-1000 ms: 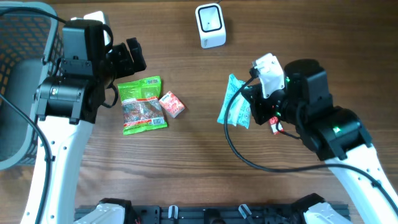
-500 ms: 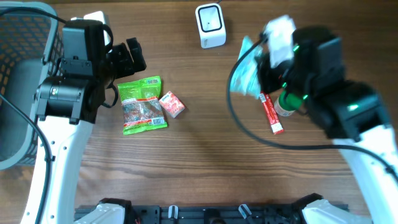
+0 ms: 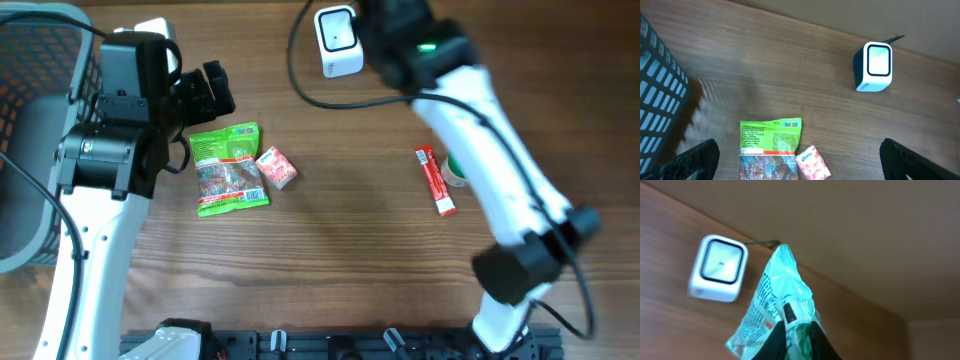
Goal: Scan the item barcode
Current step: 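Hold the mint-green pack barcode in front of the white scanner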
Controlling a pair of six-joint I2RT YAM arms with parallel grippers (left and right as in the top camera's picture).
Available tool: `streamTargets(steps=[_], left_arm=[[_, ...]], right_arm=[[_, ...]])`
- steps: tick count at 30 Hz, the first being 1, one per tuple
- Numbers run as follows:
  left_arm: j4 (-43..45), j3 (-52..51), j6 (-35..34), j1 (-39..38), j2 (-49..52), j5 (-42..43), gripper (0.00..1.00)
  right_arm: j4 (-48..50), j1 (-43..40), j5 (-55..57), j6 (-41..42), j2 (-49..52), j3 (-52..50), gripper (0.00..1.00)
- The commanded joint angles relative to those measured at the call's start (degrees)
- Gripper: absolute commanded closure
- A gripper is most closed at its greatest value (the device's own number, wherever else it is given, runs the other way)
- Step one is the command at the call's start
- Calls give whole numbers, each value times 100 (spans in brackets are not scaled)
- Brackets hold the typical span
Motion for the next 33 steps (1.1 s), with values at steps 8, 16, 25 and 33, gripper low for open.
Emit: streamTargets(steps=[8, 16, 25, 33], left_arm=[[13, 26, 72, -11, -4, -50, 0], [13, 26, 72, -11, -4, -52, 0], [13, 26, 72, -11, -4, -52, 0], [13, 26, 72, -11, -4, -52, 0]], right_arm=[[4833, 577, 3051, -3766, 2288, 111, 96], [7549, 647, 3082, -5764, 3593, 111, 96], [8220, 664, 2911, -5687, 3969, 96, 96], [8406, 675, 2872, -4103, 3967, 96, 96]])
